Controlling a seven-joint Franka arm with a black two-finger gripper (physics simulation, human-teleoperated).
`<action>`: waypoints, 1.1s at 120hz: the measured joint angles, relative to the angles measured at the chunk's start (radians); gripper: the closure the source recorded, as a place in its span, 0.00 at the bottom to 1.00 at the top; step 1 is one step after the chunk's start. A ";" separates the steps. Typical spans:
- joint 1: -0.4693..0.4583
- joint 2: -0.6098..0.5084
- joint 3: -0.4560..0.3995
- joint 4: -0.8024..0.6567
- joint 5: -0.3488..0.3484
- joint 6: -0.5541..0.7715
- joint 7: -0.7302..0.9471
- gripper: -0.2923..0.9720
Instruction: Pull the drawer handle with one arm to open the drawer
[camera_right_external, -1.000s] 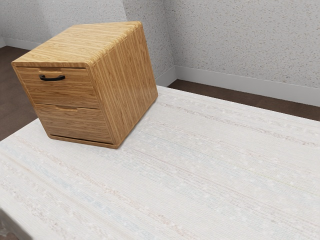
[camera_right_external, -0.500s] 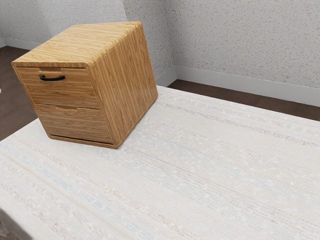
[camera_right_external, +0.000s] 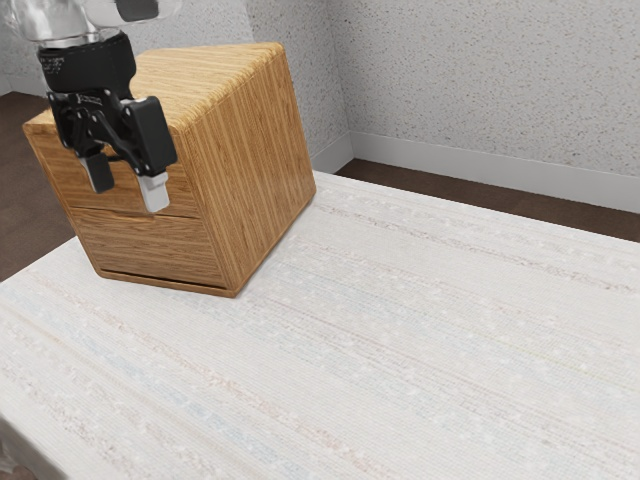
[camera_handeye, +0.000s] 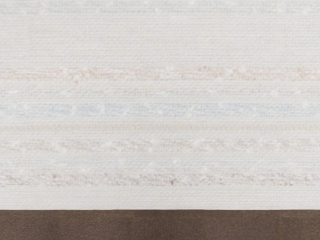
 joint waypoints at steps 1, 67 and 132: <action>0.000 0.000 0.000 -0.006 0.000 0.006 0.000 0.23; 0.000 0.000 0.000 -0.333 0.000 0.356 0.000 0.23; 0.000 0.000 0.000 -0.506 0.000 0.571 0.000 0.23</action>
